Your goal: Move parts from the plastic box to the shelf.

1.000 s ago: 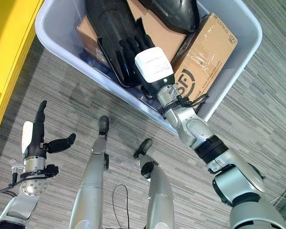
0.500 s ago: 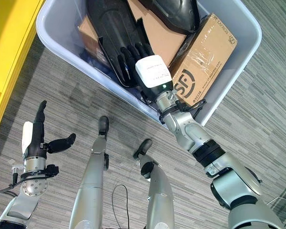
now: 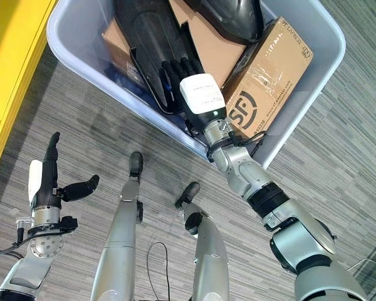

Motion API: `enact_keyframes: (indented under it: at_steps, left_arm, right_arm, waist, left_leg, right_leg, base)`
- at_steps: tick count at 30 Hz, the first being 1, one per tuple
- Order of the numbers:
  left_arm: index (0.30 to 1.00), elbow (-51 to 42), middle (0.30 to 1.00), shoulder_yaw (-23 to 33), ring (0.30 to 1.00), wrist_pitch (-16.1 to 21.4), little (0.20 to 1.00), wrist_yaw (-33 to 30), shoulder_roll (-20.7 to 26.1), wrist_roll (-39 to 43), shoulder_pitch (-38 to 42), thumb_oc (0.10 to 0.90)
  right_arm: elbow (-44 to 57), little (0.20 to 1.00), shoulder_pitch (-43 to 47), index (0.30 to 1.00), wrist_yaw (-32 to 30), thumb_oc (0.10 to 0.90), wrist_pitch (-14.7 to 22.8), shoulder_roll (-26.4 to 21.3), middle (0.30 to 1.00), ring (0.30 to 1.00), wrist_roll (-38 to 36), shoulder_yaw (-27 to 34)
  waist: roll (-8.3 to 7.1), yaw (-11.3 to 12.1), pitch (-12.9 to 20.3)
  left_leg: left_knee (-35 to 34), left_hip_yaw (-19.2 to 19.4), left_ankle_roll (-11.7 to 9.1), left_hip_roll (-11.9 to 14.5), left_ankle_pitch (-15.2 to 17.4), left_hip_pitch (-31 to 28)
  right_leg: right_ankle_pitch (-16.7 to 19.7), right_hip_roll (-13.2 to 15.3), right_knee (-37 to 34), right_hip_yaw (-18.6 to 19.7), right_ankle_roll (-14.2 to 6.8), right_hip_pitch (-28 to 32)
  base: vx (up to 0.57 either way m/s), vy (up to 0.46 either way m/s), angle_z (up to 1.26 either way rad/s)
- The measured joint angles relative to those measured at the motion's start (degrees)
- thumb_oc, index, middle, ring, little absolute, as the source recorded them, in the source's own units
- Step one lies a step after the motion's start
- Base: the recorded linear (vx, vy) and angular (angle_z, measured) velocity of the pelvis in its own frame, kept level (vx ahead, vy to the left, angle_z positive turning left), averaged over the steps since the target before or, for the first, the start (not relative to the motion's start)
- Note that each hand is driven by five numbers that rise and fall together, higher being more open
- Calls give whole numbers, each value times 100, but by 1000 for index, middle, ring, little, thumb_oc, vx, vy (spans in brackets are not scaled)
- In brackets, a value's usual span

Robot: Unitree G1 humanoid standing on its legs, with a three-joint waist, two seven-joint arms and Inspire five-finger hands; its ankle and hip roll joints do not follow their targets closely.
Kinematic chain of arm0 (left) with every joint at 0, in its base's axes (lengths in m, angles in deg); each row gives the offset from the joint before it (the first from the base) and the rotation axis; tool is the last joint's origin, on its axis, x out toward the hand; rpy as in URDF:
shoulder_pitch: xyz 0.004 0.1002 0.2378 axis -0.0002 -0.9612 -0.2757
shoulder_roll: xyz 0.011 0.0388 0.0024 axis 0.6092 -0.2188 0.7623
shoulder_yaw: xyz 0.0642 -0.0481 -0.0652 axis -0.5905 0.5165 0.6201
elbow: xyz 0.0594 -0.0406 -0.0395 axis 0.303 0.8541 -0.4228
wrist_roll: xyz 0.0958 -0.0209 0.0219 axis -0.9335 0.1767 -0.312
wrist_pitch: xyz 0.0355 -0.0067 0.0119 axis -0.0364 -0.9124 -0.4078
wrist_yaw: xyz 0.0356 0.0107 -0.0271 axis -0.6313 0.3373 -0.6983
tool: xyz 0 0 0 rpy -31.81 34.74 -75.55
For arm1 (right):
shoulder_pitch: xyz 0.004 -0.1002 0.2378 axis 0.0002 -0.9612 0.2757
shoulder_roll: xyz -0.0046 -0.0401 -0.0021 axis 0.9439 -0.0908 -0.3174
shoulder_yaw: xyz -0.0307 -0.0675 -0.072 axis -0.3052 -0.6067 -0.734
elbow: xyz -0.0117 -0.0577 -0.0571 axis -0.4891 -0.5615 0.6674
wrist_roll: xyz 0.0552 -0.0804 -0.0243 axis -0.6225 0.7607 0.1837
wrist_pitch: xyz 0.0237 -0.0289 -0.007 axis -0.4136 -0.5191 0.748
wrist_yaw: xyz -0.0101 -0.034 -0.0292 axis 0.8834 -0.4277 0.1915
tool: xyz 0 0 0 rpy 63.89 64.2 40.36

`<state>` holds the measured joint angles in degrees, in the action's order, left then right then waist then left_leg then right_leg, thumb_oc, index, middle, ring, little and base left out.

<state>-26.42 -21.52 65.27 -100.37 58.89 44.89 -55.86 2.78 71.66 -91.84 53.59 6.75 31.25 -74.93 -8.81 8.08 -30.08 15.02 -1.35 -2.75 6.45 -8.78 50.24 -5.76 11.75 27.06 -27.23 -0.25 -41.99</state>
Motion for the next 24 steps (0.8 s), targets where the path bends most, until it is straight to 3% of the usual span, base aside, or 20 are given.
enact_keyframes:
  at_steps: [6, 18, 19, 20, 21, 24]
  left_arm:
    - [1000, 21, 1000, -2, 1000, 1, 1000, -42, -4, 1, 6, 900]
    - [1000, 21, 1000, 0, 1000, 5, 1000, -101, -4, 2, 35, 900]
    - [1000, 20, 1000, -3, 1000, 8, 1000, -104, -4, 3, 35, 900]
    - [1000, 20, 1000, 3, 1000, 8, 1000, -107, -2, 2, 36, 900]
    - [1000, 20, 1000, 0, 1000, 9, 1000, -108, -2, 2, 37, 900]
    - [1000, 8, 1000, -33, 1000, 22, 1000, -110, 4, 1, 34, 900]
  right_arm:
    - [-443, 1000, 165, 1000, -187, 900, -121, 410, 1000, 1000, -13, 107]
    - [-453, 1000, 220, 1000, -309, 900, -210, 445, 1000, 1000, 16, 4]
    - [-517, 767, 271, 767, -336, 733, -213, 435, 767, 767, 29, -75]
    - [-592, 478, 337, 478, -360, 527, -206, 432, 478, 478, 45, -117]
    - [-686, 300, 419, 300, -377, 400, -210, 451, 300, 300, 178, -133]
    - [-1090, 300, 666, 300, -734, 400, -242, 495, 300, 300, 594, -197]
  waist:
    - [4, 8, -2]
    - [52, 101, -12]
    - [73, 109, -10]
    - [83, 111, -10]
    - [86, 113, -11]
    - [104, 129, -6]
  left_leg:
    - [77, -24, -16, -2, 36, 112]
    - [89, -100, -41, -7, 50, 215]
    - [101, -129, -47, -7, 54, 235]
    - [106, -156, -46, -8, 56, 255]
    - [108, -183, -56, -10, 48, 267]
    - [101, -224, -47, -27, 58, 267]
  right_leg:
    - [-37, 3, 33, -26, 7, -76]
    - [-97, 15, 116, -90, 37, -147]
    - [-107, 14, 122, -122, 39, -147]
    - [-116, 13, 128, -152, 44, -147]
    - [-127, 13, 141, -173, 53, -148]
    - [-187, 40, 229, -186, 57, -166]
  base:
    - [0, 0, 0]
    - [1, 0, 1]
    - [2, 3, 7]
    - [11, -14, 9]
    - [12, -11, 7]
    - [6, 3, 6]
